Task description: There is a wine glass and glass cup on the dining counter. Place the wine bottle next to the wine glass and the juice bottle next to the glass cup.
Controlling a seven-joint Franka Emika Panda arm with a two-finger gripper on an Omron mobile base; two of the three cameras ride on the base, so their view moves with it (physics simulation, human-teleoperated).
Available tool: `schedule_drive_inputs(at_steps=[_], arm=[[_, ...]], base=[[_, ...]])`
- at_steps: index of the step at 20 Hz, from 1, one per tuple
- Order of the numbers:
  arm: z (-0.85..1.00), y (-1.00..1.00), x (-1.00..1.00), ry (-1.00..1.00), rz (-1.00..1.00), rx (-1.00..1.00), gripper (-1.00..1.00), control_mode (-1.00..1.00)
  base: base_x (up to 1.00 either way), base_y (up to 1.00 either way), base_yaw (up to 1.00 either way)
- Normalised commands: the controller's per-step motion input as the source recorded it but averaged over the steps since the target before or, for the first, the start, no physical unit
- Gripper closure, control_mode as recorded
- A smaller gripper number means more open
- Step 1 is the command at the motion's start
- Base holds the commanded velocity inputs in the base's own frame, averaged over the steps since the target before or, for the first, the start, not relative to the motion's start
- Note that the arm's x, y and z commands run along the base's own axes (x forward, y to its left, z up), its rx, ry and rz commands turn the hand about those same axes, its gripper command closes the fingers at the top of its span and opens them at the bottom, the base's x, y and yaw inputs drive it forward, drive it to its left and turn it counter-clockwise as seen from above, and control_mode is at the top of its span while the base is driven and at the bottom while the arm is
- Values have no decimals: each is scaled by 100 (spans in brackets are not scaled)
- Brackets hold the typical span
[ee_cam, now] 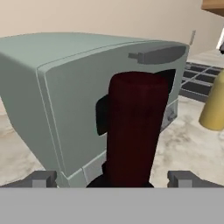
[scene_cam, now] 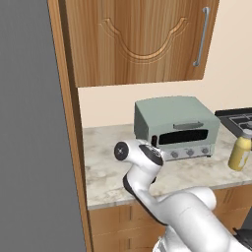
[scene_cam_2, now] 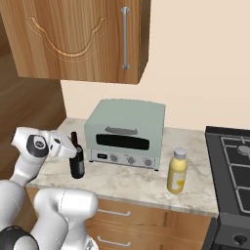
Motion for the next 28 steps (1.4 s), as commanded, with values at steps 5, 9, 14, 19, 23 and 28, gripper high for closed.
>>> schedule_drive_inputs(at_steps=[5,9,14,19,23,28], arm=[[-7,0,16,0,11,0,-100,-100],[-3,-7,3,0,12,0,-100,-100],[-10,-3,-14,0,13,0,100,-100],[-6,-11,-29,-1,12,0,100,-100],[6,-3,-28,0,7,0,100,-100],[38,0,-28,1,3,0,100,-100]], base=[[0,0,0],[0,0,0],[0,0,0],[0,0,0],[0,0,0],[0,0,0]])
